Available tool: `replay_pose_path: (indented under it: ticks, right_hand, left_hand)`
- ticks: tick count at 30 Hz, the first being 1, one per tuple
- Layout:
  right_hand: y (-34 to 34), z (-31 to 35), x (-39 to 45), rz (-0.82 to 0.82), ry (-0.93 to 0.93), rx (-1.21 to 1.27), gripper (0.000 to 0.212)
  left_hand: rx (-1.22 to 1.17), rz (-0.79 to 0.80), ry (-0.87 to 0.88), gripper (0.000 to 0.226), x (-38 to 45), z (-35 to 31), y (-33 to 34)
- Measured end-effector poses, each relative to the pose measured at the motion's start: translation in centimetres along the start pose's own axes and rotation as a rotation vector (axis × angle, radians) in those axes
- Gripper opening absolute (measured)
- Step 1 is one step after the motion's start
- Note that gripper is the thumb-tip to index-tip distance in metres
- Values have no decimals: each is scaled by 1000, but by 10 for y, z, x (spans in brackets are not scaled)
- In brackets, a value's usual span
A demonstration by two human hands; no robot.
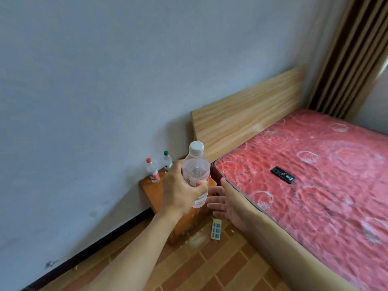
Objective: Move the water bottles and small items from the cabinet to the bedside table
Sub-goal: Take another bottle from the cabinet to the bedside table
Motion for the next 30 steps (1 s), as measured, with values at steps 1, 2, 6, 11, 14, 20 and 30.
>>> replay_pose_path:
  ticks: [1, 2, 6, 11, 14, 20, 30]
  right_hand:
    - [6, 2, 8, 11, 18, -6, 56]
    - [12, 2, 18, 22, 30, -7, 56]
    - [33, 6, 60, 44, 70, -20, 55]
    - [63, 18, 115, 19, 86, -58, 55]
    - [77, 26, 144, -17, 81, -62, 55]
    - [91, 47, 194, -79, 71, -42, 54]
    - [70, 71, 285, -118, 137, -4, 54]
  left_hand:
    - [22, -13, -13, 67, 6, 6, -2]
    - [31, -25, -23, 67, 13, 12, -2]
    - [22, -24, -62, 68, 44, 46, 5]
    - [-13, -11, -97, 71, 90, 92, 14]
    - [-34, 29, -82, 67, 120, 116, 23]
    - [-82, 79, -22, 69, 180, 144, 55]
    - [-82, 108, -50, 69, 247, 163, 118]
Point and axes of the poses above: each hand's wrist, its own x-axis towards the middle knuckle, its own y-axis out of the palm, z = x × y, the point moved 8 cm from there along x, towards the middle knuckle, and after that the axes turned 14 degrees about x, right-handed, at the moved point
